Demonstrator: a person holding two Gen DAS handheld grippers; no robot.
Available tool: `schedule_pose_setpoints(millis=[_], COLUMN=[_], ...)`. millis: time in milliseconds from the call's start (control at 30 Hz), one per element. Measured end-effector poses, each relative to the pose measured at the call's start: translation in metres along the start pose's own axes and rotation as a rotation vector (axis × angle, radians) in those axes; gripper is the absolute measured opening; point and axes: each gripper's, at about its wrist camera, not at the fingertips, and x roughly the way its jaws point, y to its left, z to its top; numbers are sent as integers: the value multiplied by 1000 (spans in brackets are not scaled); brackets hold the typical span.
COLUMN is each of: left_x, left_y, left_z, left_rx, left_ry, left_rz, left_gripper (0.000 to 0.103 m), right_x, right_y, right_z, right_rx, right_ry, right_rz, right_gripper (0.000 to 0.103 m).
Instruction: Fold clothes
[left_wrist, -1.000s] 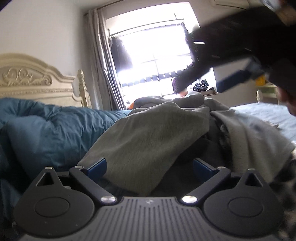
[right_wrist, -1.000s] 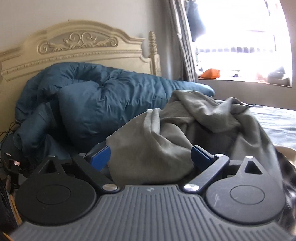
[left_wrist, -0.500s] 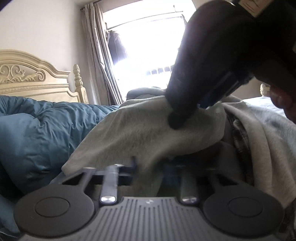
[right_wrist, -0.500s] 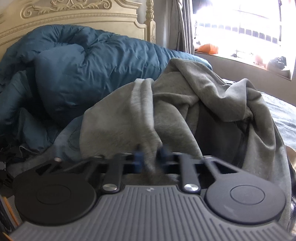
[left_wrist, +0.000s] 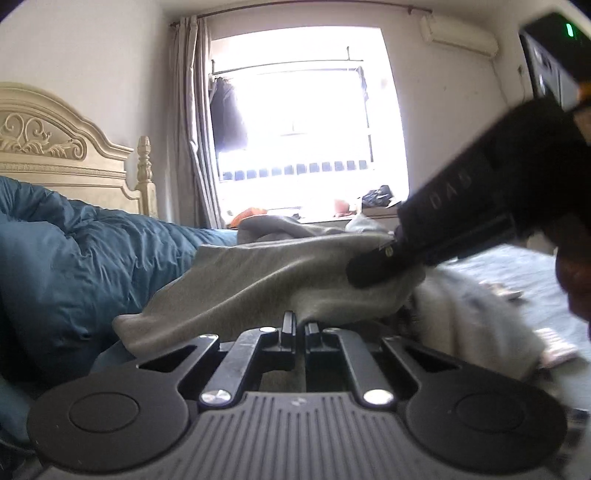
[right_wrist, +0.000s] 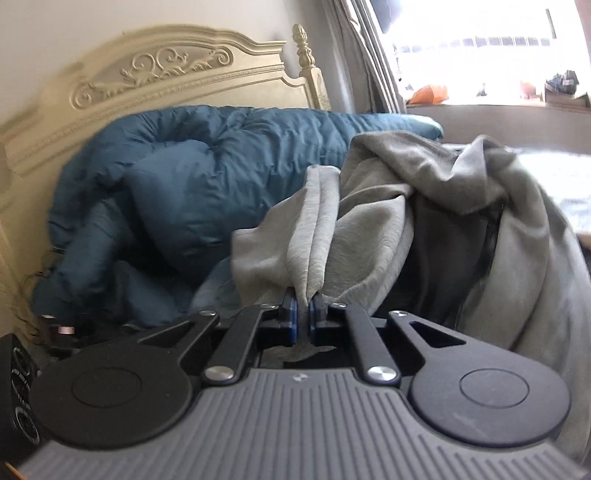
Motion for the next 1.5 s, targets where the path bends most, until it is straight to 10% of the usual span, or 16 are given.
schedule_pose_setpoints(millis=[467,1500], left_x=[-118,-236], left_y=[-39,-81], left_z=[-18,-85], left_rx=[-52,-45], left_ry=[-4,205], left_rz=[-179,-498], left_gripper=[2,2], right_x=[-98,-232], right_y=[4,22], right_z=[-66,-233], right_rx=[150,352], right_ry=[-63,-7], right_rz=[118,285], right_gripper=[4,4])
